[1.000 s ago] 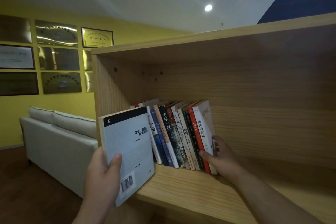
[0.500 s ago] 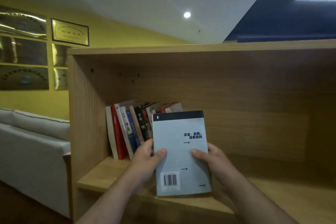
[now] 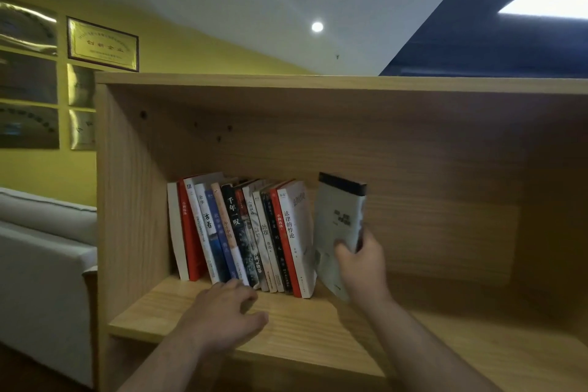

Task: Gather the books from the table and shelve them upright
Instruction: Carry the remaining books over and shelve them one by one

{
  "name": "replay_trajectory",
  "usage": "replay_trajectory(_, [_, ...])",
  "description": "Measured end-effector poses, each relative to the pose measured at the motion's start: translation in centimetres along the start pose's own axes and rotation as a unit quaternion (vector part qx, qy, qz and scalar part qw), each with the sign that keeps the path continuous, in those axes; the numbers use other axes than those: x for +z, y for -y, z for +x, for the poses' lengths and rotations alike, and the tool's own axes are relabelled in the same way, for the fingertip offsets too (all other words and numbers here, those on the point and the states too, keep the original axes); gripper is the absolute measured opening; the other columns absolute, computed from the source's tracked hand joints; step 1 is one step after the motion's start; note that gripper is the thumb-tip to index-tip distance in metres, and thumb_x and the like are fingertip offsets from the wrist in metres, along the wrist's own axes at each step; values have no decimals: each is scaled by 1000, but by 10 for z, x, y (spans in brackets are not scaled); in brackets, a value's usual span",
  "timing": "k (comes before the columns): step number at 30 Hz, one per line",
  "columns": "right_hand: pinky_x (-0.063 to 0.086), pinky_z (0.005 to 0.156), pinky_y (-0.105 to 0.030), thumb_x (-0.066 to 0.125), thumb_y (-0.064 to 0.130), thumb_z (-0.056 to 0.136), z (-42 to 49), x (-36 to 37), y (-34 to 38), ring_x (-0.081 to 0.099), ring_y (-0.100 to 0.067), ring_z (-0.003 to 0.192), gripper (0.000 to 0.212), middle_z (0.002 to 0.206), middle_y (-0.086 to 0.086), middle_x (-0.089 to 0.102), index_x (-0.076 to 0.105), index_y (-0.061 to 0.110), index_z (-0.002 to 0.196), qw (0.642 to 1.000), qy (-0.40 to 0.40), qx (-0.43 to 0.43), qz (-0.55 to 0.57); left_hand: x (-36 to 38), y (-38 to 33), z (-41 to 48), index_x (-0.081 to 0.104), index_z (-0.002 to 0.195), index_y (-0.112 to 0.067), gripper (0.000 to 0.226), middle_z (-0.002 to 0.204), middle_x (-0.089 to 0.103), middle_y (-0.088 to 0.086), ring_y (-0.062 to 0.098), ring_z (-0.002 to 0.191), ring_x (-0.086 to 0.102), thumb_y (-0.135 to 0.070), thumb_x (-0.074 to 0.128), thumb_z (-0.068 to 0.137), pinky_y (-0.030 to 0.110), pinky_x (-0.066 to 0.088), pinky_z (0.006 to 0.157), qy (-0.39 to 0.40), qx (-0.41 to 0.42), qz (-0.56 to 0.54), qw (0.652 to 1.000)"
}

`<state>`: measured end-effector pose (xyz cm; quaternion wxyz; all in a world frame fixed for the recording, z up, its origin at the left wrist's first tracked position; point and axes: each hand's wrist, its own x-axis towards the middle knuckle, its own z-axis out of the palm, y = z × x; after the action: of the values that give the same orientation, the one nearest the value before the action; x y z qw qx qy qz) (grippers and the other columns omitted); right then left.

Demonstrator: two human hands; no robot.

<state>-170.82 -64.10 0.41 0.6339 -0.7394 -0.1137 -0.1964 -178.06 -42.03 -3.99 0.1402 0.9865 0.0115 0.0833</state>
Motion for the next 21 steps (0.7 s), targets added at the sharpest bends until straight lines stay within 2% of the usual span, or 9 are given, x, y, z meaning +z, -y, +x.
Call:
replay_trajectory(2, [57,76,-27,61,8,96,2,18,-3,64,-10,94,24,97,13,64,59,28,110,1000,27,-8,-9,1,1,2,51,137,-37,63,124,49,-16,7,117,45,-71,45,85,33,38,107,2,-2,-1,1000])
replay_trajectory(4, [61,78,-32,65,13,95,4,33,-6,67,-10,92,24,96,12,68,59,34,106,998,59,-14,-21,1,2,3,51,136,-37,63,125,49,-16,7,117,44,-72,45,84,34,38,107,3,-2,-2,1000])
replay_trajectory(5, [62,82,-37,68,19,94,5,39,-9,69,-12,94,25,100,10,69,60,34,111,997,77,-3,-24,2,2,4,51,136,-37,63,125,50,-16,7,117,44,-72,45,84,34,38,107,4,-2,-2,1000])
replay_trajectory(7, [62,87,-45,73,31,89,9,44,-16,70,-19,101,45,115,4,69,56,31,131,993,103,34,-41,2,3,6,52,135,-37,63,125,50,-15,8,117,44,-73,45,83,35,38,107,2,-2,-2,1000])
replay_trajectory(10, [59,91,-52,74,46,84,18,37,-26,69,-24,106,68,126,-2,65,43,40,144,979,169,114,-15,4,5,8,53,132,-37,62,123,50,-15,9,117,44,-73,44,83,36,38,105,4,-1,5,1000])
replay_trajectory(15, [28,119,-60,62,90,59,32,31,-46,39,-28,144,108,159,1,39,19,55,152,940,299,166,0,5,5,10,51,133,-37,62,126,48,-15,10,119,43,-73,43,83,36,36,106,15,0,6,1000])
replay_trajectory(17, [36,115,-54,60,82,71,32,37,-50,46,-23,137,100,156,1,42,17,50,155,942,299,152,25,6,5,10,52,132,-37,62,125,48,-15,10,119,43,-74,43,83,36,36,105,16,-3,4,1000])
replay_trajectory(19, [53,91,-36,58,56,92,30,45,-52,58,-13,114,67,145,3,52,22,49,149,956,268,115,28,5,3,10,53,129,-38,60,124,49,-15,10,118,43,-73,43,81,36,37,104,12,-6,5,1000])
replay_trajectory(21, [51,80,-26,61,42,96,30,50,-55,57,-10,108,62,132,10,55,22,54,144,968,239,80,-2,4,1,9,55,125,-37,58,122,49,-15,9,116,43,-72,44,81,35,38,103,7,-9,4,1000])
